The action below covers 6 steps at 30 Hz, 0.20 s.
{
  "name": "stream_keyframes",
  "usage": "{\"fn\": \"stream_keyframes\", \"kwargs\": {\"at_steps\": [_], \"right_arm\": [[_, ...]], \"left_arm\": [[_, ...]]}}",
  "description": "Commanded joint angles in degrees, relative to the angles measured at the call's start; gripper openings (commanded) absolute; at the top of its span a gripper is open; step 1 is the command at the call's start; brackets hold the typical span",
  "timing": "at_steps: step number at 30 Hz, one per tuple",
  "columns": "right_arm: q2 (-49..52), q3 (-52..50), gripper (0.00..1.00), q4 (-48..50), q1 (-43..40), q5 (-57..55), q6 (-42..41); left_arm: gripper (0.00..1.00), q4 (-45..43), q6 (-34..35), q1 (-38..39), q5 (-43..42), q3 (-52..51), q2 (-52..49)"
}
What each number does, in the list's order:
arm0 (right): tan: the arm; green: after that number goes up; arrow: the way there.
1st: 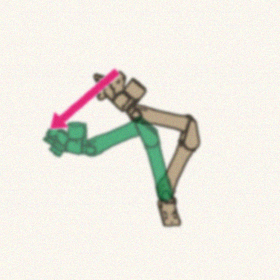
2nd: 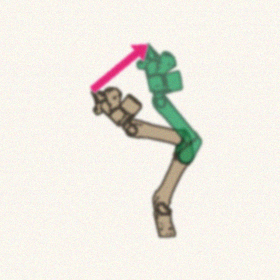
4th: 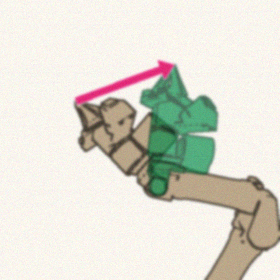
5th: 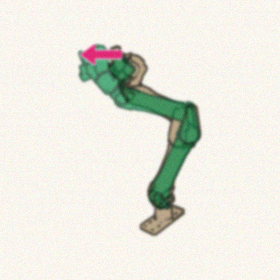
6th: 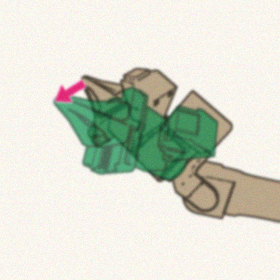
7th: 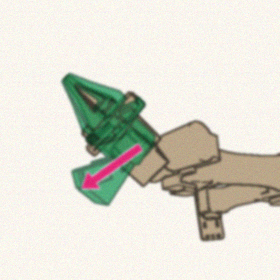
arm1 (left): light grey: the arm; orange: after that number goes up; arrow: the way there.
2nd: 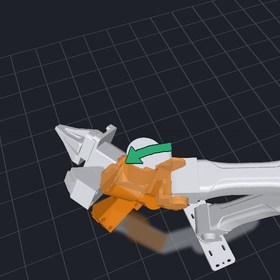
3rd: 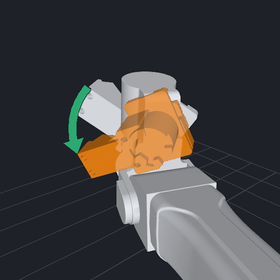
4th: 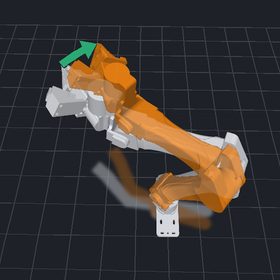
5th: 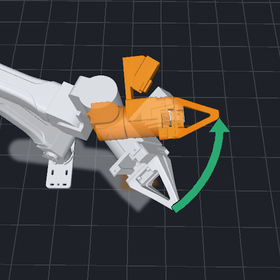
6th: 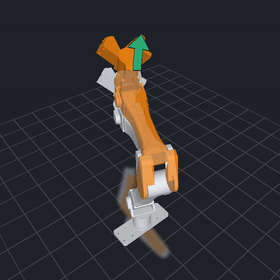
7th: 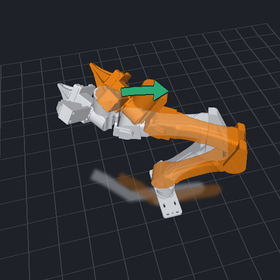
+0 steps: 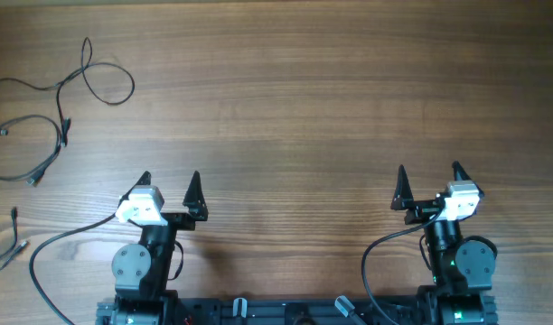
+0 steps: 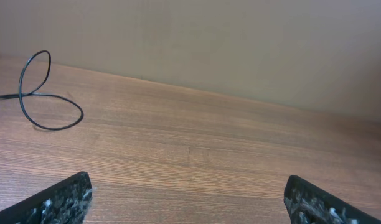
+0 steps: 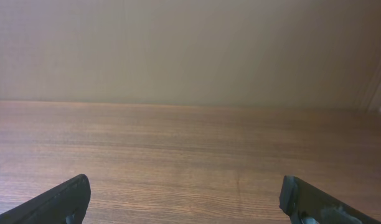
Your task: Untangle cables
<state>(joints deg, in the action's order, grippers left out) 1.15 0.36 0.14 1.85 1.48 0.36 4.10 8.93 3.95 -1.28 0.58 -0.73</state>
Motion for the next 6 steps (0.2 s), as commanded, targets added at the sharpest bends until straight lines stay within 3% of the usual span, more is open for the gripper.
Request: {"fn": "stream_keyframes", "kwargs": {"at_steps": [1,6], "right_arm": [[-0.9,-0.1,1.0,0.0,0.3,0.8,1.0],[-0.9,-0.1,1.0,0.0,0.3,0.8,1.0]], "left_arm": [[1.0,0.3,0.3,-0.4,0.7,-0.2,0.5],[1.0,0.3,0.3,-0.4,0.7,-0.2,0.5]]}}
